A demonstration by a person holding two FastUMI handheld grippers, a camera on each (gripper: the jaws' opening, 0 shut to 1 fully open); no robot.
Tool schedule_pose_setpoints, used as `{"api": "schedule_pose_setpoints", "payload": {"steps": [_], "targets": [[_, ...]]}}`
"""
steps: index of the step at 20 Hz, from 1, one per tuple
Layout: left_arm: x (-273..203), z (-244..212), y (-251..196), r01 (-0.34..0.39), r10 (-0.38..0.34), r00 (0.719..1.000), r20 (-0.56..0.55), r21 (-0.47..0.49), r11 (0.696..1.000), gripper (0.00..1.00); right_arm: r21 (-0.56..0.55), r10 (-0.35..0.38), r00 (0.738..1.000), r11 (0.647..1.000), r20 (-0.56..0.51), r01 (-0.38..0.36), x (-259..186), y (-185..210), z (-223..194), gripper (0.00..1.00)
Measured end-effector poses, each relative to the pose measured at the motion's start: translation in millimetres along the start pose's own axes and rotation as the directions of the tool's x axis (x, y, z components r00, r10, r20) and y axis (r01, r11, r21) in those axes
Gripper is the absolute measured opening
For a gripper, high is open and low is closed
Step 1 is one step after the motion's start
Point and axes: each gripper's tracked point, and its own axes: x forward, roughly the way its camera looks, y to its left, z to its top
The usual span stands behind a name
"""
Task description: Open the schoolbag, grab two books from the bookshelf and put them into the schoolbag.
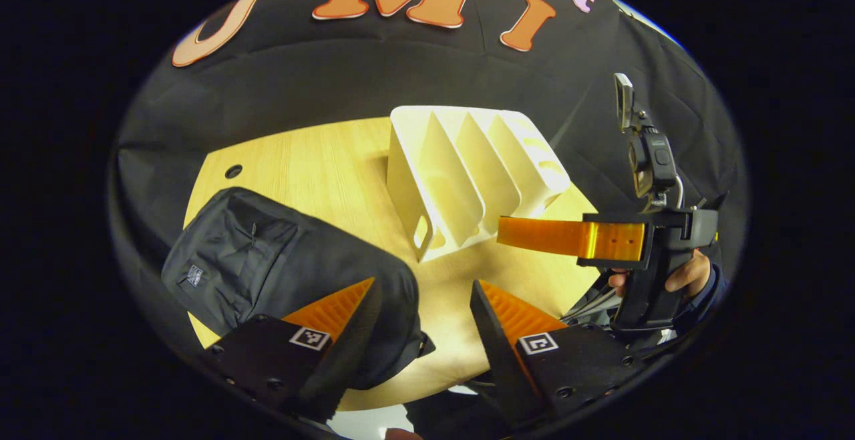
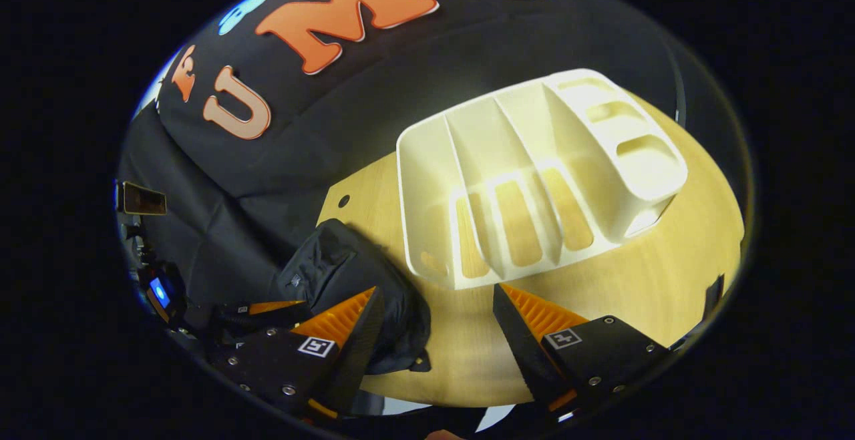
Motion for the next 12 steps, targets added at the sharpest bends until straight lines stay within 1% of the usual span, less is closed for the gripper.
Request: {"api": "schedule_pose_setpoints", "payload": {"steps": [1,3,5,6,9,11,12], "targets": [[-1.5,11.8,-7.7,-0.016,0.016,0.999,0.038,0.003,1.000,0.91,-0.037,-0.010,0.999,0.999,0.039,0.011,-8.8,-5.7,10.7,0.98],[-4.9,35.3,-21.2,-0.052,0.050,0.991,0.124,0.011,0.999,0.92,-0.107,-0.027,0.994,0.994,0.108,0.038,-29.4,-17.5,29.4,0.98],[-13.1,52.7,-39.3,-0.086,0.079,0.974,0.213,0.022,0.996,0.99,-0.153,-0.035,0.983,0.986,0.178,0.063,-49.7,-29.4,49.5,0.98],[-17.4,60.4,-47.2,-0.108,0.098,0.962,0.254,0.026,0.994,0.99,-0.168,-0.036,0.977,0.983,0.212,0.073,-58.4,-32.5,58.8,0.98],[-29.4,82.9,-72.1,-0.163,0.149,0.914,0.377,0.005,0.987,0.99,-0.222,-0.028,0.949,0.970,0.315,0.102,-90.1,-47.9,85.4,0.98],[-38.7,97.8,-90.7,-0.180,0.175,0.880,0.441,-0.031,0.983,0.98,-0.261,-0.020,0.924,0.957,0.382,0.128,-111.4,-56.6,101.5,0.98],[-44.3,104.6,-97.9,-0.189,0.190,0.858,0.477,-0.050,0.981,0.99,-0.277,-0.019,0.911,0.950,0.413,0.146,-121.5,-59.1,108.3,0.98]]}}
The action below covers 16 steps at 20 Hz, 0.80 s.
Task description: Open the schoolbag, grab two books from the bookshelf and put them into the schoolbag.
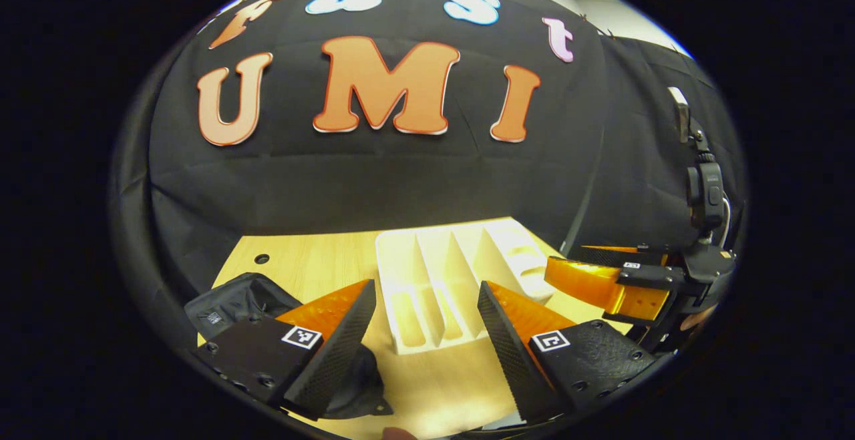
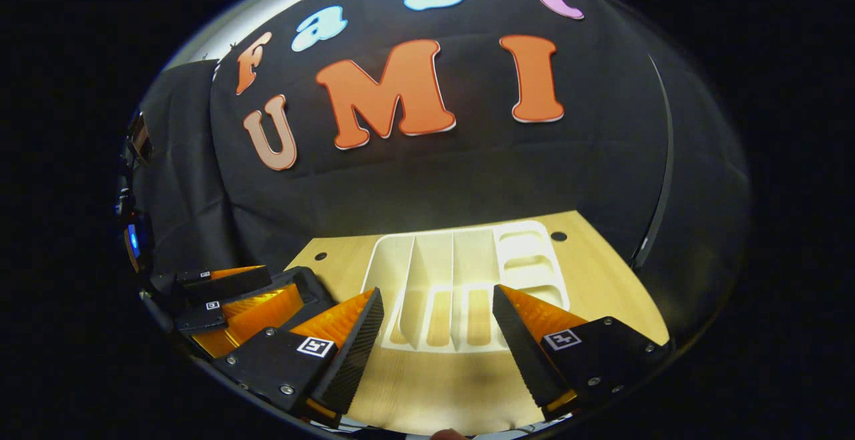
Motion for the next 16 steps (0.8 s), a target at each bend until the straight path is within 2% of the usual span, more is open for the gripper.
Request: {"api": "schedule_pose_setpoints", "payload": {"steps": [4,8,9,13,15,16], "targets": [[-15.7,28.2,-10.8,-0.067,0.069,0.985,0.158,-0.019,0.998,0.98,-0.071,0.013,0.995,0.997,0.098,-0.006,-13.5,-7.3,26.2,0.98],[-43.6,58.6,-18.5,-0.152,0.155,0.930,0.334,-0.035,0.988,0.98,-0.122,0.058,0.987,0.992,0.148,-0.040,-21.9,-1.9,30.2,0.98],[-49.6,62.3,-18.8,-0.166,0.168,0.920,0.354,-0.034,0.985,0.98,-0.131,0.058,0.985,0.991,0.162,-0.036,-22.9,-3.0,31.4,0.98],[-47.3,61.4,-17.5,-0.182,0.186,0.915,0.358,-0.045,0.982,0.98,-0.141,0.072,0.982,0.989,0.177,-0.047,-26.4,-4.8,31.0,0.98],[-45.4,57.2,-19.2,-0.173,0.178,0.922,0.345,-0.045,0.984,0.98,-0.167,0.072,0.979,0.985,0.189,-0.040,-26.6,-4.5,31.9,0.98],[-42.1,53.9,-23.0,-0.145,0.149,0.932,0.329,-0.039,0.989,0.98,-0.179,0.067,0.977,0.983,0.201,-0.031,-26.7,-4.4,33.4,0.98]]}}
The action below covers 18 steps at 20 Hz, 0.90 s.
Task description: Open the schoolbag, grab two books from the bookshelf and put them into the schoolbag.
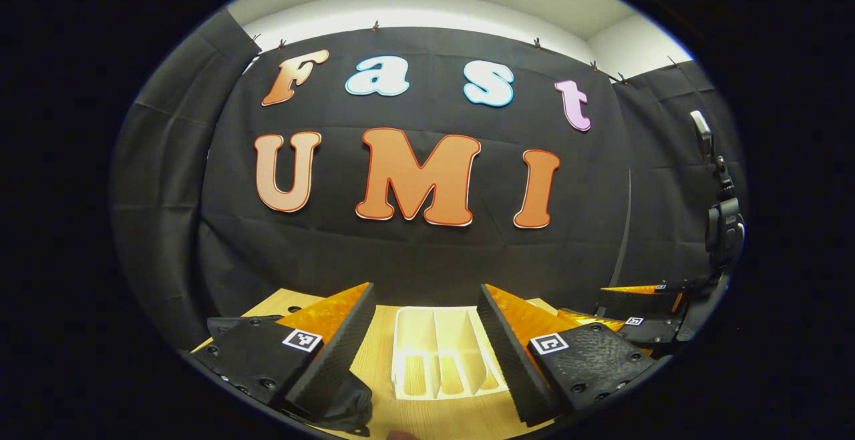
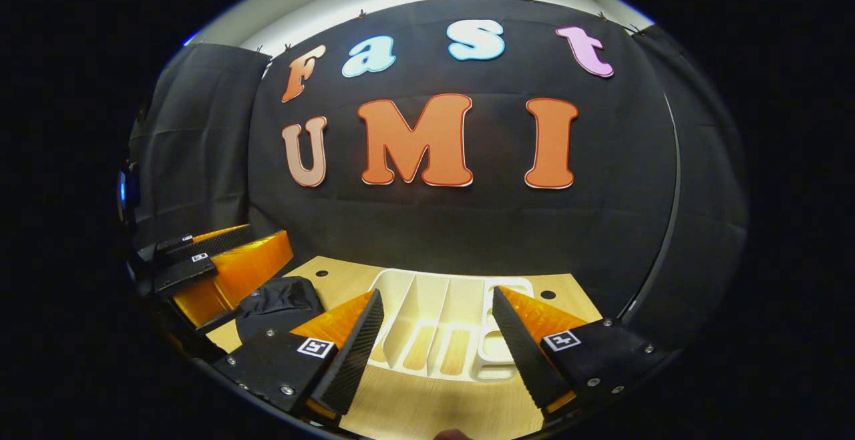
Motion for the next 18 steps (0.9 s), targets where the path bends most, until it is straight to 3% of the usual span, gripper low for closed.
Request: {"api": "schedule_pose_setpoints", "payload": {"steps": [7,18], "targets": [[3.5,2.2,-19.9,0.041,-0.041,0.999,0.010,0.047,0.998,0.98,-0.023,-0.008,1.000,1.000,0.012,0.008,-0.3,4.5,1.7,0.98],[4.7,2.3,-9.1,0.029,-0.030,1.000,0.009,0.049,0.998,0.98,-0.011,-0.027,1.000,1.000,0.008,0.027,3.0,-0.8,-2.4,0.98]]}}
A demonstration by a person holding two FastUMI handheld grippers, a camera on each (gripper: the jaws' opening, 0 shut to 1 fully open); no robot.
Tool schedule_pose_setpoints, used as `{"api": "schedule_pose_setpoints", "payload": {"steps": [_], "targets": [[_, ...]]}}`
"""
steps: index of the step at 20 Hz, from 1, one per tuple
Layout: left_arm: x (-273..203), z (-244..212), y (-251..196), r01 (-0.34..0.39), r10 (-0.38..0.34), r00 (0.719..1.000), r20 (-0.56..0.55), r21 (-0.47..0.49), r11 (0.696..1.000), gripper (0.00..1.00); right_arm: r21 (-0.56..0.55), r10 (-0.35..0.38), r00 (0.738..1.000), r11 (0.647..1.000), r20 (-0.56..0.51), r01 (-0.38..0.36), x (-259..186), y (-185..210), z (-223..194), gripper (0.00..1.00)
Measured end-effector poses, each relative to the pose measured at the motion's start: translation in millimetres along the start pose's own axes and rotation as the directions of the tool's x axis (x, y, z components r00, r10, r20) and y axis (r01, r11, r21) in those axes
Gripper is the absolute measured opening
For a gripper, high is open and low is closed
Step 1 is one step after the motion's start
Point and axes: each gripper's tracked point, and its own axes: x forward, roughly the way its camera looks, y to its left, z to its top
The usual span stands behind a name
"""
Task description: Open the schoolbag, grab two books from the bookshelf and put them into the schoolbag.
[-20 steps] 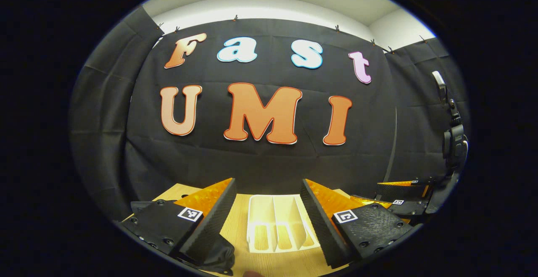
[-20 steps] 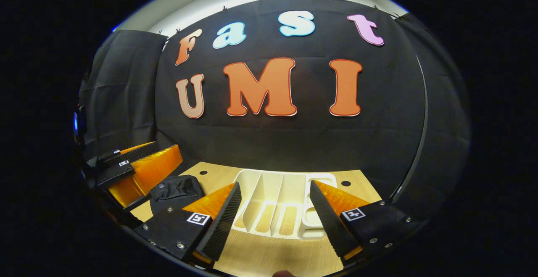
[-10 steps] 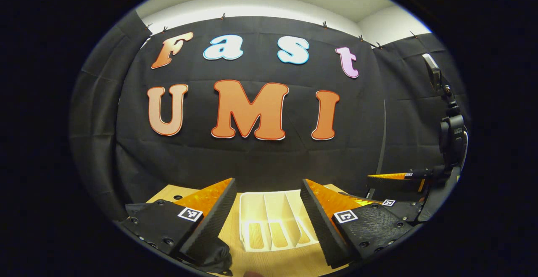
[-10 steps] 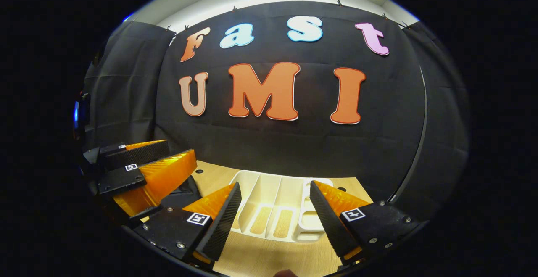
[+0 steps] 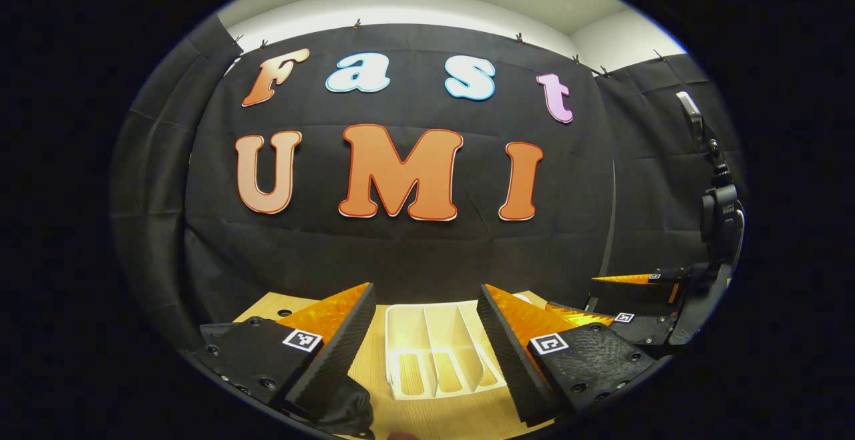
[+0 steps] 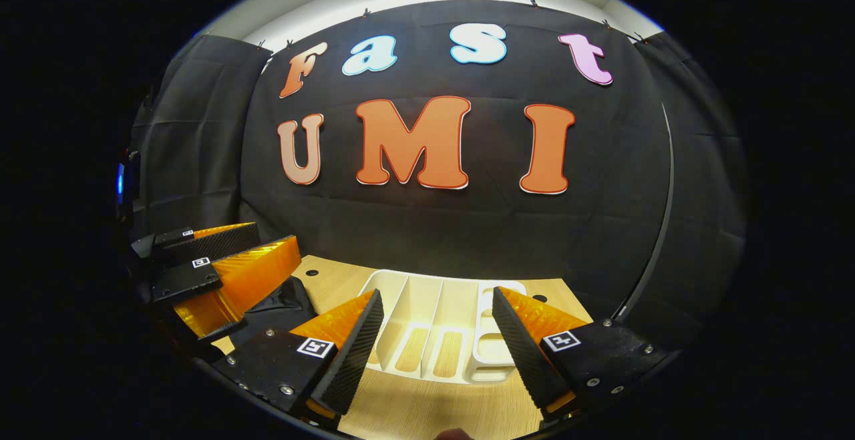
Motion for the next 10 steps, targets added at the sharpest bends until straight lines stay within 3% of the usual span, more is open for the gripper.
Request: {"api": "schedule_pose_setpoints", "payload": {"steps": [10], "targets": [[-7.1,3.9,6.1,-0.034,0.032,0.999,0.039,0.041,0.999,0.98,-0.010,-0.015,0.998,1.000,0.061,0.015,-2.5,-4.8,11.0,0.98]]}}
